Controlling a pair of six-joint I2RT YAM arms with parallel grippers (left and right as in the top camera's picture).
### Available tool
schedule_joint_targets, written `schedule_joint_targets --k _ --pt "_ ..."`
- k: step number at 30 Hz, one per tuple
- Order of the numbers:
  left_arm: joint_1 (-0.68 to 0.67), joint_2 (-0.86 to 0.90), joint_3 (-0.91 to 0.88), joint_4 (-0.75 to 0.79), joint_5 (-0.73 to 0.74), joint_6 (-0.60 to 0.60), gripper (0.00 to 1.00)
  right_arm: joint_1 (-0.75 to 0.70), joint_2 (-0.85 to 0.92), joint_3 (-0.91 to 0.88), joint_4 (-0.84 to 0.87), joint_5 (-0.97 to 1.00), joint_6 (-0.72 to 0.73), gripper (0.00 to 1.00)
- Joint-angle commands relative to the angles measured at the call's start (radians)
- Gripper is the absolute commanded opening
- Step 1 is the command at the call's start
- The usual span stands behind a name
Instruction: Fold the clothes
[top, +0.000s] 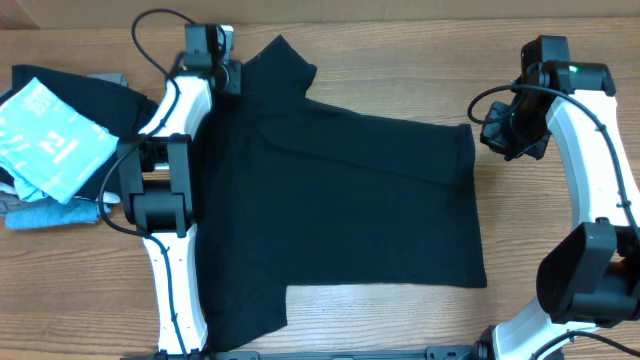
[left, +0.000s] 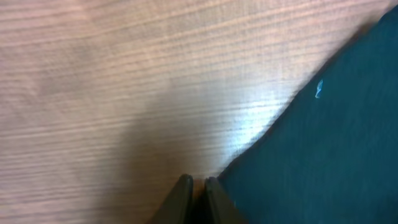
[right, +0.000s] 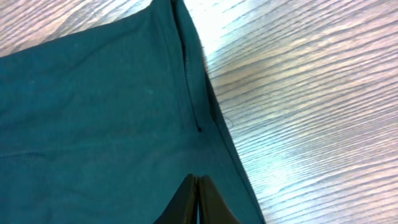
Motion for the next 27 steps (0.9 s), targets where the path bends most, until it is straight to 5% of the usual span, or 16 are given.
schedule_joint_targets --k 1,4,8,13,18,23,27 --pt "0.004 -0.023 0.319 -0.130 0.028 -0.083 0.25 0.003 0.003 0.000 0.003 0.015 0.009 0.05" --pt "0.004 -0.025 0.538 -0.303 0.201 -0.095 0.30 0.003 0.003 0.000 0.033 0.016 0.005 0.05" --pt "0.003 -0.024 0.610 -0.446 0.467 -0.094 0.33 0.003 0.010 0.000 0.160 0.013 -0.080 0.04" --pt "0.003 -0.015 0.606 -0.663 0.491 -0.068 0.31 0.003 0.069 0.000 0.283 -0.096 -0.366 0.04" --pt "-0.013 0.002 0.606 -0.637 0.488 -0.067 0.31 0.003 0.185 0.000 0.335 -0.219 -0.515 0.04" --pt "-0.064 0.072 0.606 -0.514 0.463 -0.046 0.16 0.003 0.234 0.000 0.342 -0.221 -0.517 0.04" --pt "-0.095 0.182 0.606 -0.459 0.463 -0.045 0.14 0.003 0.234 0.000 0.342 -0.220 -0.517 0.04"
